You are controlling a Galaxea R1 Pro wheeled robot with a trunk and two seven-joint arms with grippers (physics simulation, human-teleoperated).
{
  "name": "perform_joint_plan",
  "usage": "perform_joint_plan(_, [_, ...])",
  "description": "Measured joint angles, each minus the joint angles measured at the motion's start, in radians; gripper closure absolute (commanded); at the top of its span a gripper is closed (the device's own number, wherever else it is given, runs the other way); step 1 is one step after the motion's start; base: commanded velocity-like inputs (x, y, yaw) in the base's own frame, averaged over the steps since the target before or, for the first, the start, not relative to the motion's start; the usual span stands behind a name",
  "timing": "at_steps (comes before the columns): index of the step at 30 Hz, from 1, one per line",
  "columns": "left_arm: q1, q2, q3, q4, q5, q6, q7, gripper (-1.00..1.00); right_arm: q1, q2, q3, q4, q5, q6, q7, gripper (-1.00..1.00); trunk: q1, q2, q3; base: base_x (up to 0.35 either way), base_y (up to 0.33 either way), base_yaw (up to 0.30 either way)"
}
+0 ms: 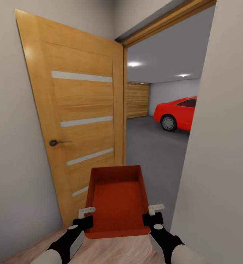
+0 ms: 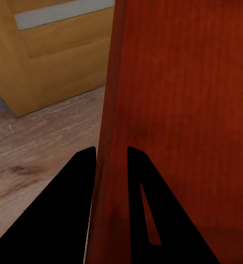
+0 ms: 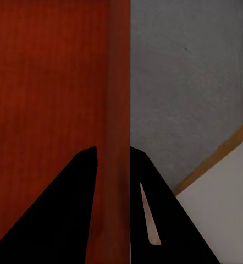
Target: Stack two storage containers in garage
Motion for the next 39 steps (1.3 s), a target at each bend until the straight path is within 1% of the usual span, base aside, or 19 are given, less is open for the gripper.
perform_joint_plan(32, [0.0, 0.0, -0.001, -0.001, 0.0, 0.001, 0.001, 1.0, 0.0, 0.0, -0.001, 0.0, 0.0, 0.0, 0.001, 1.0, 0.0, 0.0, 0.0, 0.246, 0.238, -0.268])
perform_joint_plan(39, [0.0, 0.0, -0.001, -0.001, 0.0, 0.001, 0.001, 1.0, 0.0, 0.0, -0.001, 0.0, 0.0, 0.0, 0.001, 1.0, 0.0, 0.0, 0.0, 0.246, 0.239, -0.032])
